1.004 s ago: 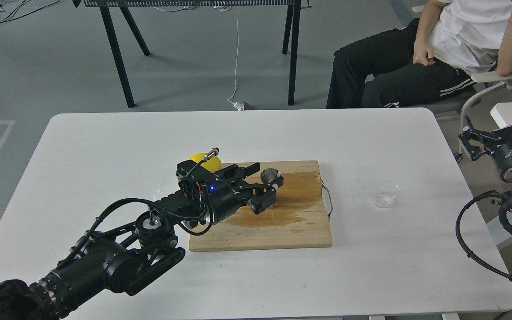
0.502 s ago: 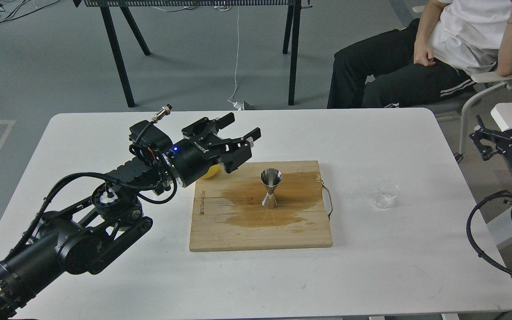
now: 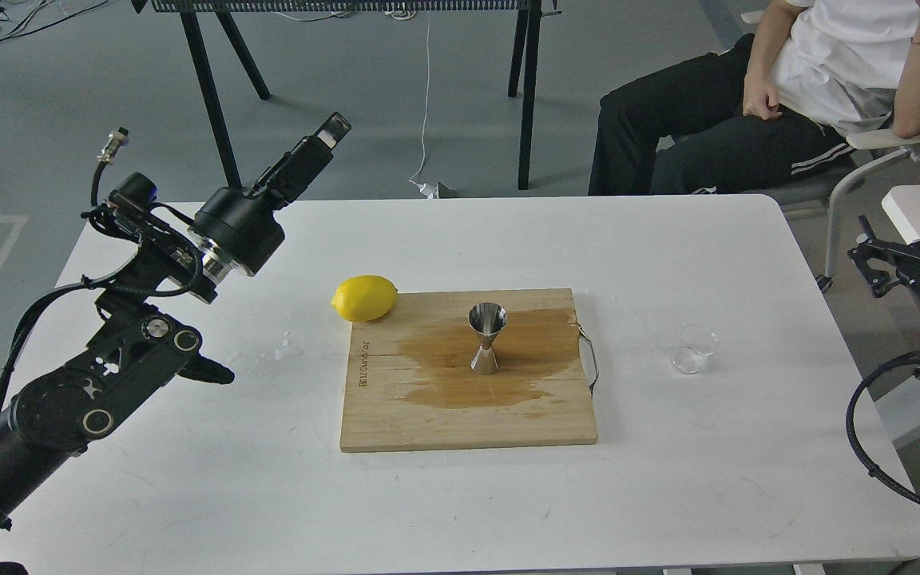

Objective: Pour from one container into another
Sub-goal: 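Open the left gripper and retract the left arm, then reach the right gripper to the clear glass cup and grasp it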

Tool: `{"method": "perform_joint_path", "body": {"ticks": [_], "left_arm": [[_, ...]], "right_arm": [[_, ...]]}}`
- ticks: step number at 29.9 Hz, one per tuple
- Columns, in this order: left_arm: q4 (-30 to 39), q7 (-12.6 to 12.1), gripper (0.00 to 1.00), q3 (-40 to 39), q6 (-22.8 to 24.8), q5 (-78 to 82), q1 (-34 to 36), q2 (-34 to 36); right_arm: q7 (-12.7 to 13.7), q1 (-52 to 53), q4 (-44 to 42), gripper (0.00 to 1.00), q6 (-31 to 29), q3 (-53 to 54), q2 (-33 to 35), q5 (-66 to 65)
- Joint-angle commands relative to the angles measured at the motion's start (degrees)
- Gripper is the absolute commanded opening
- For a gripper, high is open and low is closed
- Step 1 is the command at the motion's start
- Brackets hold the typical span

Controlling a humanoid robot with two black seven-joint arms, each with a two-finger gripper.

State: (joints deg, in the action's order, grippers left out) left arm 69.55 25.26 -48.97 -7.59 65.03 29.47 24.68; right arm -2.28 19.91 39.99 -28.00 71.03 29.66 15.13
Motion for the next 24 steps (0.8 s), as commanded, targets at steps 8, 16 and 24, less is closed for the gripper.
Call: {"method": "perform_joint_path", "body": {"ticks": [8,16,24], "left_arm": [[-6.25,2.74,1.0,-4.46,20.13,-51.72,-0.03,0.81],[-16.2,0.58,1.0,-4.38,34.05,-68.89,-0.2,0.63],[-16.2,0.66,1.0,-4.38,33.61,-70.13,-2.05,0.81]], "right_arm": [[2.63,-19.46,21.51,1.0,0.0,0.34,-0.65,11.14],[2.63,-28.52,28.56,0.98,0.0,0.07,-4.6,14.22],[3.25,-27.74,28.91,0.99,8.65,-2.65,-7.94,15.36]]}}
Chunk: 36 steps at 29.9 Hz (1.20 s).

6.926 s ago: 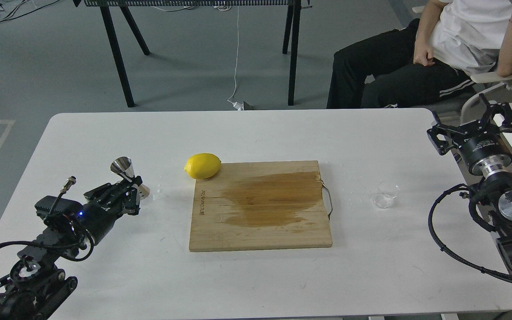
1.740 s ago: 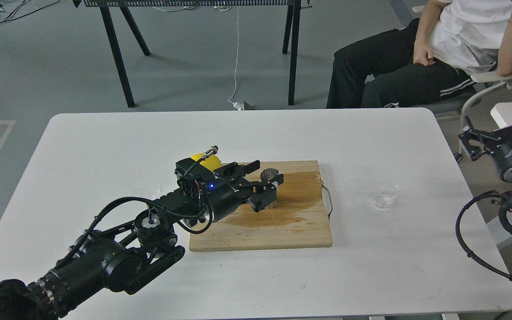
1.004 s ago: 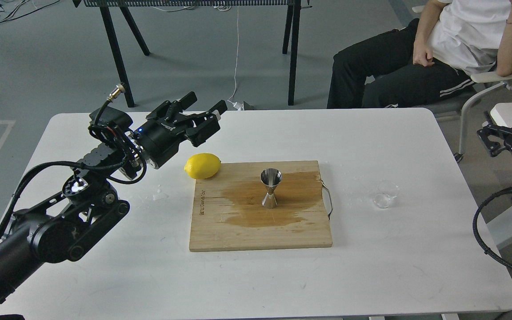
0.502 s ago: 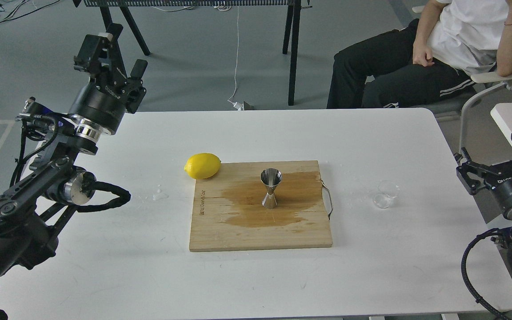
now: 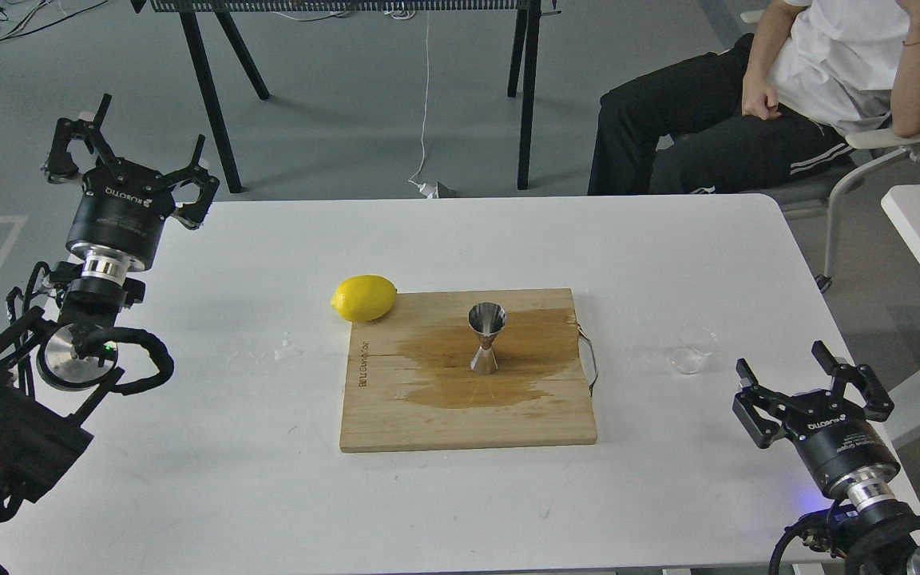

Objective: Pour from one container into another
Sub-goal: 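Reach the right gripper to the clear glass cup and grasp it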

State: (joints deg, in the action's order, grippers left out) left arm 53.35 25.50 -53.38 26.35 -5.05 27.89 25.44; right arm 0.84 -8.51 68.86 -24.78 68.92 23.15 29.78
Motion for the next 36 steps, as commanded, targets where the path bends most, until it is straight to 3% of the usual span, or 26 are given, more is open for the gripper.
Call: {"method": "perform_joint_path", "body": {"ticks": [1,3,7,15,30,36], "left_arm": [[0.0,0.51,1.0,-0.06,-0.33,-0.04,-0.82,0.05],[0.09,0.51,1.0,-0.06,-0.51,-0.13,-1.09,0.05],[0.09,0.42,1.0,-0.06,-0.51,-0.13,-1.18,0.14],[-1.23,-0.37,1.0,-1.2,-0.51,-1.01,-1.18,0.32],[-1.32,-0.45,1.0,-1.03,-0.33,-0.84,-1.18,0.75],[-1.32,-0.37,1.0,-0.94,0.02,-0.84,-1.26,1.55]], "right_arm": [[0.21,0.95,0.04,1.0,6.14,-0.71,-2.14,0.8],[0.22,2.08,-0.31,1.0,7.72,-0.98,-3.46,0.89],[0.22,5.42,-1.27,1.0,17.56,-0.1,-5.83,0.89],[0.3,10.35,-5.75,1.0,23.63,-0.63,-6.54,0.8],[1.09,16.94,-14.9,0.99,23.02,-1.33,-12.07,0.19],[0.92,17.03,-14.9,0.93,22.5,-1.24,-12.95,0.19]]}}
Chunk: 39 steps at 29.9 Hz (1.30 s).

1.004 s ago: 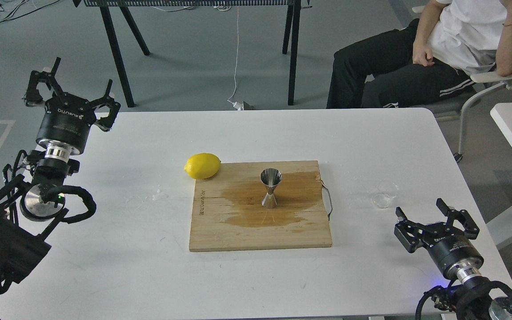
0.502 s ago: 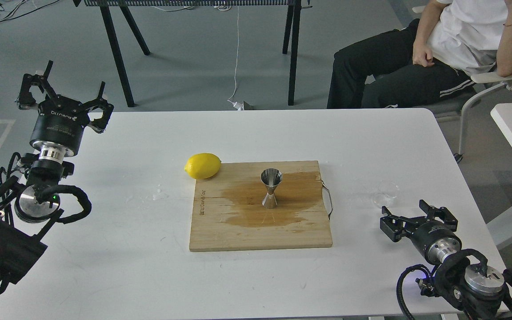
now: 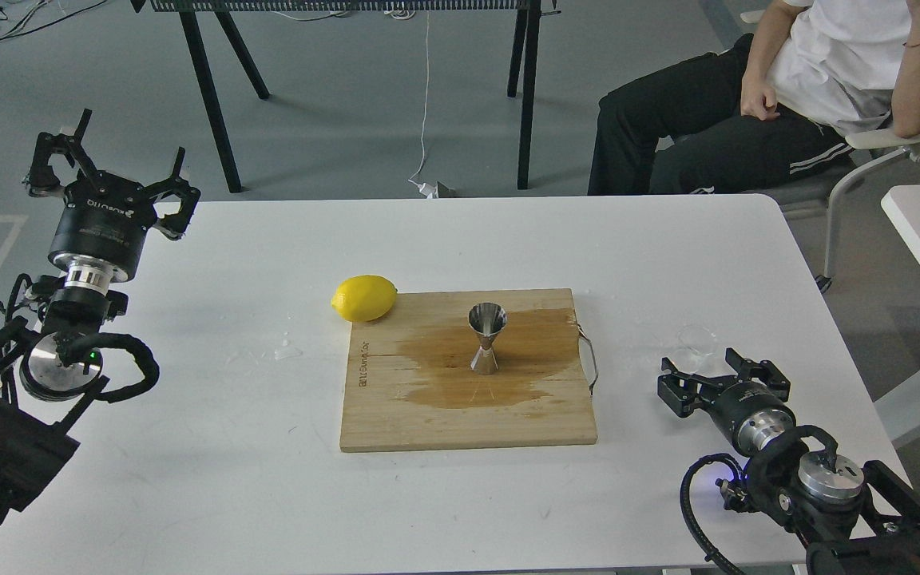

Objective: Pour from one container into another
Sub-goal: 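Reach the right gripper to the clear glass cup and grasp it, then lift the glass cup with the right gripper and move it above the jigger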

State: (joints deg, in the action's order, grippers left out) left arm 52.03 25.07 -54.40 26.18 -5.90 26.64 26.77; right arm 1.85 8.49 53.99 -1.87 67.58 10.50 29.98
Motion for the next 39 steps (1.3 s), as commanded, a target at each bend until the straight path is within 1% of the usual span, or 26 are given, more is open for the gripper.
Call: {"method": "perform_joint_path", "body": {"ticks": [1,5,7,16,20,30,35,39], "left_arm": [[0.0,0.15,1.0,0.09,0.18,0.01,-0.01,0.22],[0.0,0.15,1.0,0.09,0.18,0.01,-0.36,0.22],[0.09,0.15,1.0,0.09,0.18,-0.08,-0.45,0.22],[0.09,0.24,1.0,0.0,0.1,0.01,-0.45,0.22],[0.09,0.24,1.0,0.0,0.01,0.01,-0.45,0.74],[0.18,0.24,1.0,0.0,-0.34,0.01,-0.36,0.74],[0.27,0.24,1.0,0.0,-0.34,0.01,-0.36,0.74],[0.27,0.33,1.0,-0.09,-0.34,0.01,-0.27,0.74]], "right_arm": [[-0.09,0.04,-0.02,0.89,-0.67,0.09,-0.3,0.0],[0.0,0.13,-0.02,0.77,-0.76,0.0,-0.13,0.0],[0.0,0.13,-0.11,0.73,-0.76,0.09,-0.13,-0.09],[0.0,0.13,-0.2,0.71,-1.03,0.09,-0.04,-0.09],[0.08,0.21,-1.25,0.69,-2.08,0.0,-0.21,-0.09],[0.17,1.27,-2.57,0.46,-1.99,0.0,-0.3,-0.09],[0.26,1.27,-1.96,0.4,-2.34,0.0,-0.13,-0.09],[1.66,1.27,-0.38,0.39,-2.34,0.0,-0.13,-0.18]]}}
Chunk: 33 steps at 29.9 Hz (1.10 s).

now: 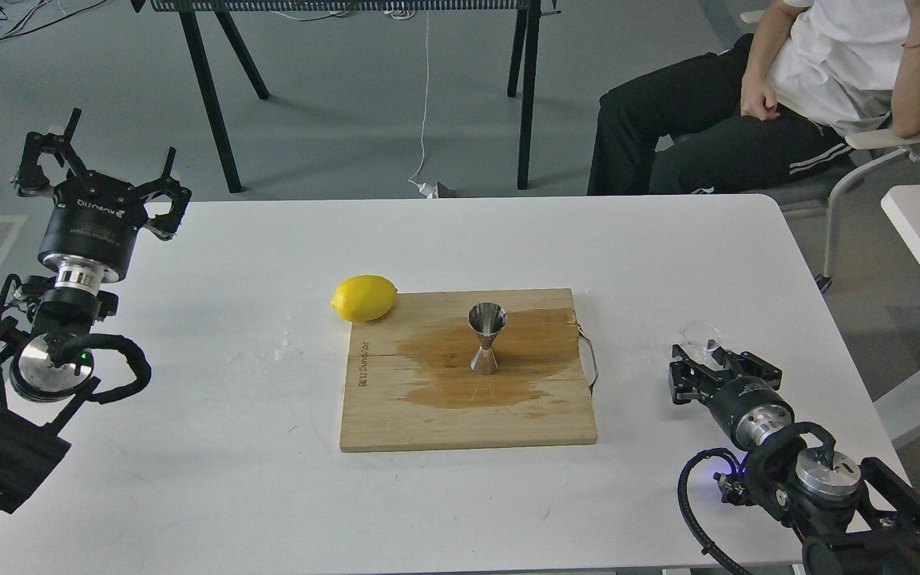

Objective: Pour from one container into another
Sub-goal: 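Lift the glass cup with the right gripper and move it above the jigger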

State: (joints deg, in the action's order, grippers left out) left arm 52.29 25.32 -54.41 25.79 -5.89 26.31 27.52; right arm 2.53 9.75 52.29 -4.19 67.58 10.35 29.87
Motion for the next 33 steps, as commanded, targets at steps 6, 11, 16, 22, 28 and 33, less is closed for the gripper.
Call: {"method": "perform_joint_path", "body": {"ticks": [6,11,16,22,28,33], "left_arm": [[0.53,0.43,1.0,-0.26,0.05,-0.09,-0.03,0.26],[0.53,0.43,1.0,-0.26,0.05,-0.09,-0.03,0.26],[0.62,0.43,1.0,-0.35,-0.04,-0.09,0.05,0.26],[0.54,0.43,1.0,-0.26,-0.04,-0.09,-0.03,0.17],[0.53,0.52,1.0,-0.26,-0.12,-0.09,-0.03,0.17],[0.53,0.52,1.0,-0.26,-0.12,0.0,-0.03,0.17]], "right_arm": [[1.33,0.01,10.45,0.38,1.03,0.27,5.98,-0.08],[1.42,0.18,20.11,0.38,4.27,0.18,10.47,-0.08],[1.86,2.28,26.54,0.36,9.63,-0.61,12.76,-2.87],[2.65,7.03,27.95,0.36,12.63,-5.79,12.06,-8.16],[2.56,9.85,29.8,0.36,13.51,-11.24,11.97,-15.44],[2.65,10.11,32.0,0.36,14.92,-11.77,11.97,-18.79]]}}
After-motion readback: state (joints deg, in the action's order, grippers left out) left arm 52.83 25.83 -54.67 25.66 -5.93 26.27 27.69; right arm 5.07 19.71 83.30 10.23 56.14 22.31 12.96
